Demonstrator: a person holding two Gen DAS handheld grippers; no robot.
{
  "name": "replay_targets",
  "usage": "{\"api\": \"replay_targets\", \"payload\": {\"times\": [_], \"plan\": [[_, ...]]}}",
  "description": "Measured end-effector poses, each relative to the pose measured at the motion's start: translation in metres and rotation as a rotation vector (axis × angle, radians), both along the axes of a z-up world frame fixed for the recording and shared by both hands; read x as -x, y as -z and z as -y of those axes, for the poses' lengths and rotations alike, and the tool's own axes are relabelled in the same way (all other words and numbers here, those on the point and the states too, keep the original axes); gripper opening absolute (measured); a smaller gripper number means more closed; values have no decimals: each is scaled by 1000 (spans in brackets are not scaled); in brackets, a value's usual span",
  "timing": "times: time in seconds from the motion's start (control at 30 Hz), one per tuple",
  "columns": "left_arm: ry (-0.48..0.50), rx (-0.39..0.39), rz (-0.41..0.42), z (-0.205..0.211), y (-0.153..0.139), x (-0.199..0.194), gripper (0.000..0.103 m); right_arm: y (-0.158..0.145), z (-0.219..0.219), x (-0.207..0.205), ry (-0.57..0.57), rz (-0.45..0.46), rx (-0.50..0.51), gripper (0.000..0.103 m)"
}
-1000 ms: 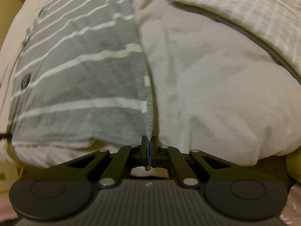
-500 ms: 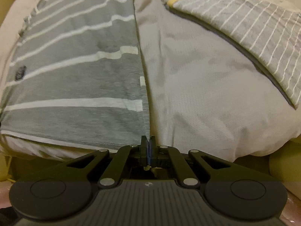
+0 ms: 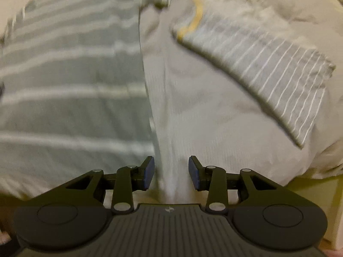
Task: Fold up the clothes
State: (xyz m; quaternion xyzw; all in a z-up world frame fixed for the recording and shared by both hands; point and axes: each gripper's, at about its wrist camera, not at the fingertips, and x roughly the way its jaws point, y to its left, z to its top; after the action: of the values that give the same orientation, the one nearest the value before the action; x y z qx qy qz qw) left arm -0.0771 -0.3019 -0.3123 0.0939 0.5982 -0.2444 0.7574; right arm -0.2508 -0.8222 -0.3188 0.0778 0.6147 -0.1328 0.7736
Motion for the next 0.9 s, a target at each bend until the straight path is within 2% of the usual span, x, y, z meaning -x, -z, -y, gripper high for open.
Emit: {"api": "replay_targets", "payload": {"times": [0.13, 0.3, 0.4, 0.47, 0.57, 0.63, 0.7, 0.8, 0.9], "plan": [[42, 31, 92, 17, -21, -24, 9, -25, -10, -27, -11, 123, -23, 39], [154, 79, 196, 85, -39, -51, 21, -34, 25, -98, -56, 203, -32, 39], [236, 98, 239, 149, -41, -58, 24, -38, 47, -141, -84, 250, -37, 39], [299, 94, 280, 198, -38, -58, 24, -50, 74, -183, -116, 274, -40, 39], [420, 58, 384, 279, -30, -51, 28, -35, 100, -220, -157, 278, -64, 39], [500, 18, 465, 338, -20, -43, 39, -24, 117, -244, -184, 280, -80, 39], [579, -3, 511, 390, -7, -37, 43, -14, 135, -268, -211, 281, -97, 39], [741, -38, 607, 468, 15, -26, 43, 2, 161, -305, -252, 284, -121, 40], [863, -60, 697, 522, 33, -23, 44, 18, 187, -341, -293, 286, -146, 43]]}}
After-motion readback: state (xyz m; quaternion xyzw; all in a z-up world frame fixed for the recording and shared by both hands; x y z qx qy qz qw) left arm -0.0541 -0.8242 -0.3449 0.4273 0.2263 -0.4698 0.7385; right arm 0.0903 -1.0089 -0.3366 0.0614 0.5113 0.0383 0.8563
